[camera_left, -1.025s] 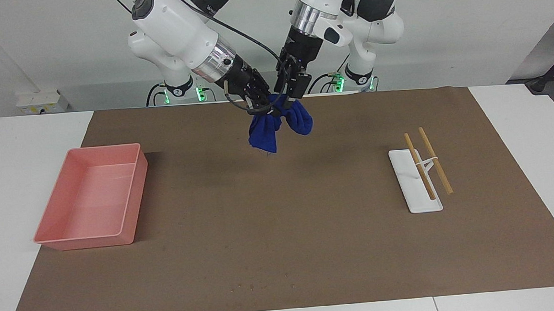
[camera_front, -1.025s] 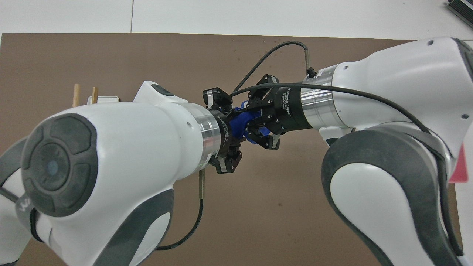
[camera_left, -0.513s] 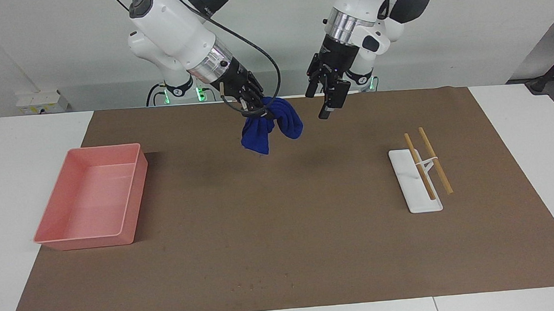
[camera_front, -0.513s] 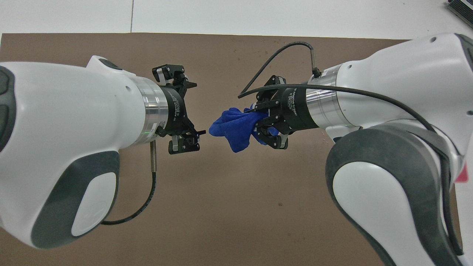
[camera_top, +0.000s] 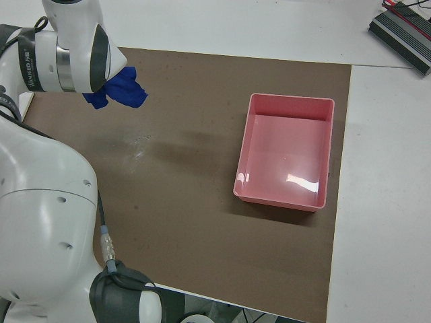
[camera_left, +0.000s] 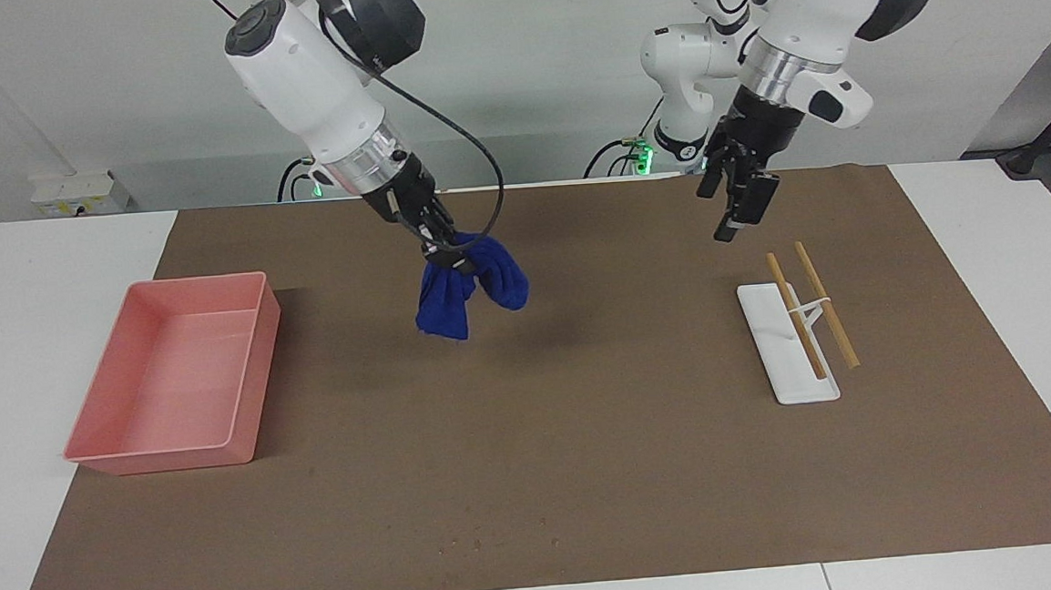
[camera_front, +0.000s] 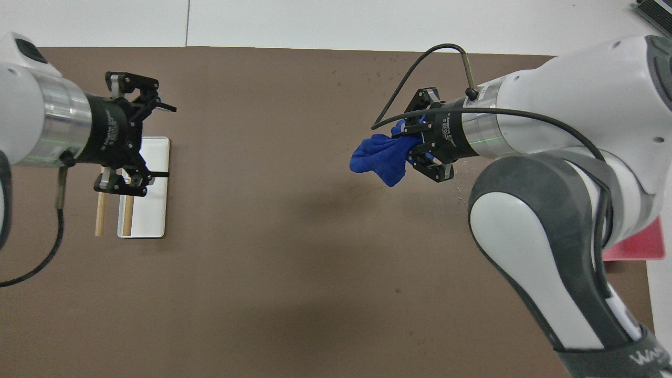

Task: Wipe water with towel using both arms
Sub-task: 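Carry the towel with the right gripper while the left gripper withdraws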

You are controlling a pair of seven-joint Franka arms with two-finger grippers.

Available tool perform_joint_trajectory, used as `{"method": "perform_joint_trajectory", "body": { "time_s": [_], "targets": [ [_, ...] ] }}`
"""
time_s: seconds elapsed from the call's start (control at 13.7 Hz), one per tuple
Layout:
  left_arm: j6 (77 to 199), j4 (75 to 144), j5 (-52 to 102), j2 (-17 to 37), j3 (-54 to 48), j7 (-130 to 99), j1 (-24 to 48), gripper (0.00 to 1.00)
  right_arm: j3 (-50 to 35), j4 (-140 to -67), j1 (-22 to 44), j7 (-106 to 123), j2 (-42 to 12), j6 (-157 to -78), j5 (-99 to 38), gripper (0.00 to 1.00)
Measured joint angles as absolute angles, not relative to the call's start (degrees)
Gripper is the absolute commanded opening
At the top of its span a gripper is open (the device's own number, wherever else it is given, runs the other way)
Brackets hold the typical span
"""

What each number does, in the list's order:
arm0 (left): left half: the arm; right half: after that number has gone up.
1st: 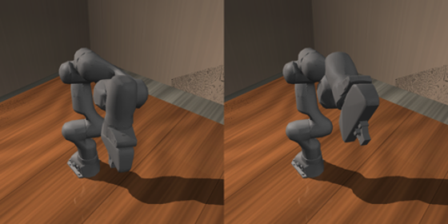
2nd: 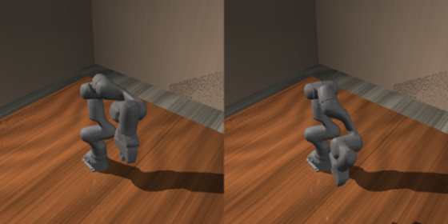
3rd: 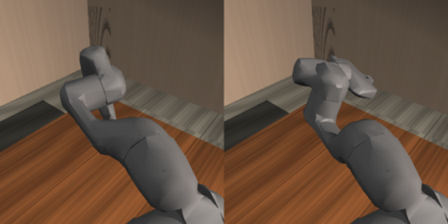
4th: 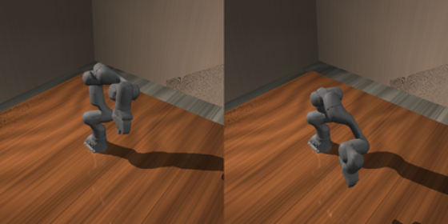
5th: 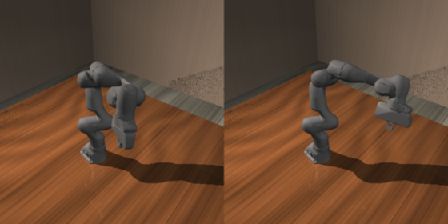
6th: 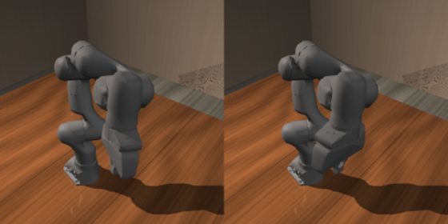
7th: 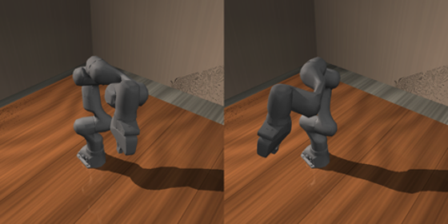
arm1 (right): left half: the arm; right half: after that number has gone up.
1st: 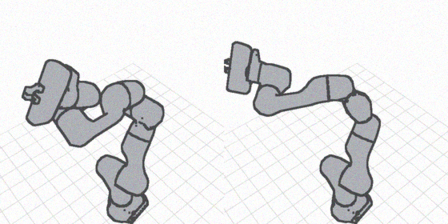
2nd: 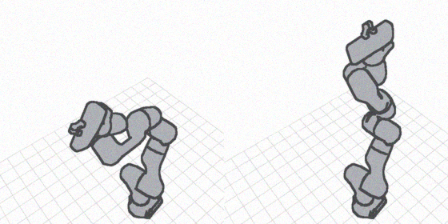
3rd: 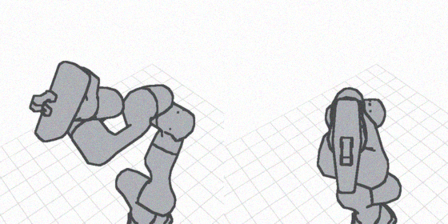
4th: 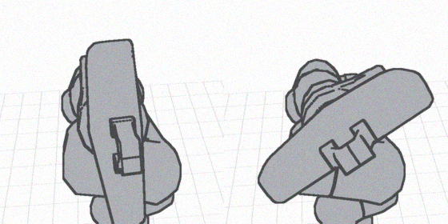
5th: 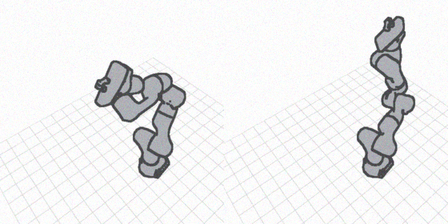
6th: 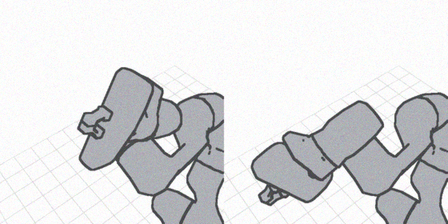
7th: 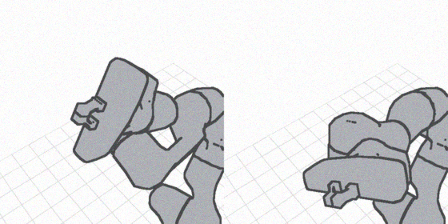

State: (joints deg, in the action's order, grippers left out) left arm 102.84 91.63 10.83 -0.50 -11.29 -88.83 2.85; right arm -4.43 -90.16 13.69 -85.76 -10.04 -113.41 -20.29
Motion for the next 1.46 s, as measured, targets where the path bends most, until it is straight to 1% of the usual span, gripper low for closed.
{"method": "perform_joint_trajectory", "body": {
  "time_s": [0.15,0.29,0.44,0.66,0.88,1.1,1.25,1.46],
  "targets": [
    [100.3,92.3,10.8,-1.0,-11.3,-78.9,-0.4,1.00,-4.4,-88.5,12.4,-78.9,-14.8,-116.2,-17.9,0.00],
    [97.4,93.0,10.8,-1.8,-11.2,-68.4,-1.8,1.00,-4.3,-86.2,11.6,-72.3,-20.3,-120.4,-15.9,0.00],
    [95.6,94.0,10.6,-2.7,-11.1,-58.8,-2.7,1.00,-4.3,-85.2,11.1,-67.6,-24.3,-124.9,-14.2,0.00],
    [94.3,94.8,9.2,-3.4,-10.9,-47.2,-5.3,1.00,-4.2,-85.1,9.6,-63.5,-27.5,-128.0,-14.0,0.00],
    [93.4,95.1,2.7,-3.6,-11.0,-31.3,-5.9,1.00,-4.2,-85.6,9.0,-62.3,-30.5,-130.2,-14.0,0.00],
    [93.5,95.5,-0.8,-3.8,-10.8,-16.9,-6.0,1.00,-4.2,-90.6,9.4,-62.3,-31.7,-133.9,-14.0,0.00],
    [93.9,95.5,-2.5,-3.5,-10.6,-14.2,-6.0,1.00,-4.4,-94.6,9.7,-62.0,-31.1,-135.4,-14.0,0.00],
    [94.8,95.0,-3.2,-1.9,-10.3,-13.5,-6.0,1.00,-4.5,-98.8,9.7,-60.5,-29.0,-135.6,-14.0,0.00]
  ]
}}
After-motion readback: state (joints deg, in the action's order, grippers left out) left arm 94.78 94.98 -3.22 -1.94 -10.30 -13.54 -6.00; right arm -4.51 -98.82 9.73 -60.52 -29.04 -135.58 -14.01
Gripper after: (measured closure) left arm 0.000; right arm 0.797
